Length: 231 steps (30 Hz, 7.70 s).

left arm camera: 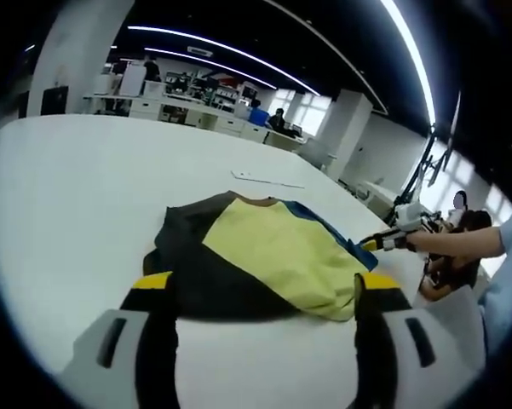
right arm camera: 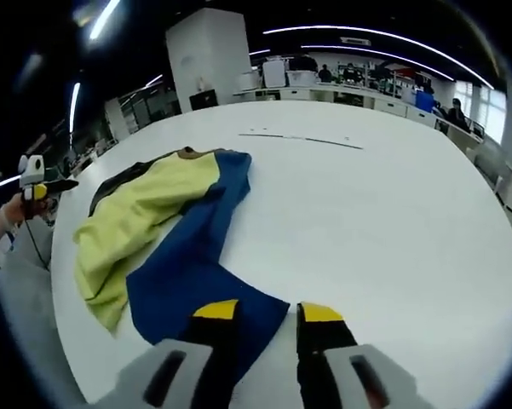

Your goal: Fold the garment on the visible template until the final outline fits inside the template.

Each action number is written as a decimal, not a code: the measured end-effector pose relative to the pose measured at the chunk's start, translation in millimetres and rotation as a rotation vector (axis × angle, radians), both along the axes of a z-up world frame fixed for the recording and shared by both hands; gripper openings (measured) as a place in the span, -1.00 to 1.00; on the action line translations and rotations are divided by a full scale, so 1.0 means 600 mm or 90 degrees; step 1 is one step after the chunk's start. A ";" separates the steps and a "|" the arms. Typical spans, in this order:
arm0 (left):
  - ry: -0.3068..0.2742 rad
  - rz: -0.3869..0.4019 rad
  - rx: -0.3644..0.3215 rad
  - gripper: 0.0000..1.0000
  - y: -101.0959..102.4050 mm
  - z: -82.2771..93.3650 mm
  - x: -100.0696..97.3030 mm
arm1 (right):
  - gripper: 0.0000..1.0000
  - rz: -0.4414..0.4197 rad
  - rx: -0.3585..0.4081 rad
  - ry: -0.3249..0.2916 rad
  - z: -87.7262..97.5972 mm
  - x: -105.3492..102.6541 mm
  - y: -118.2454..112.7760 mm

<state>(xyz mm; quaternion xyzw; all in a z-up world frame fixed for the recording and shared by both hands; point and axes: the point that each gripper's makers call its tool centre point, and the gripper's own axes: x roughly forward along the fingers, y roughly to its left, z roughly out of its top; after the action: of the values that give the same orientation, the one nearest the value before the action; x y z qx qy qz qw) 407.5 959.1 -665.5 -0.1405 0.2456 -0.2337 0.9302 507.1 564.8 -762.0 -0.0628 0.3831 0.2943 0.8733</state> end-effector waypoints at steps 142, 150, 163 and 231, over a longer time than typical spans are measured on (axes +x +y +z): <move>-0.095 -0.225 0.365 -0.21 -0.072 -0.091 -0.007 | 0.85 0.009 0.092 -0.130 0.181 -0.063 -0.104; -0.101 -0.315 0.468 -0.35 -0.091 -0.126 0.002 | 0.86 0.016 0.115 -0.129 0.183 -0.100 -0.085; -0.124 -0.391 0.568 -0.58 -0.105 -0.152 0.013 | 0.83 -0.007 0.202 -0.107 0.186 -0.160 -0.054; 0.038 -0.457 0.541 -1.00 -0.148 -0.159 0.187 | 0.77 -0.088 0.264 -0.062 0.139 -0.226 -0.065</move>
<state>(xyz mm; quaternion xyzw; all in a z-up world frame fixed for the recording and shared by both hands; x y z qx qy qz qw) 519.4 870.0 -760.7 0.3331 0.3768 -0.4124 0.7596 371.6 526.0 -678.5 0.1306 0.2750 0.3033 0.9030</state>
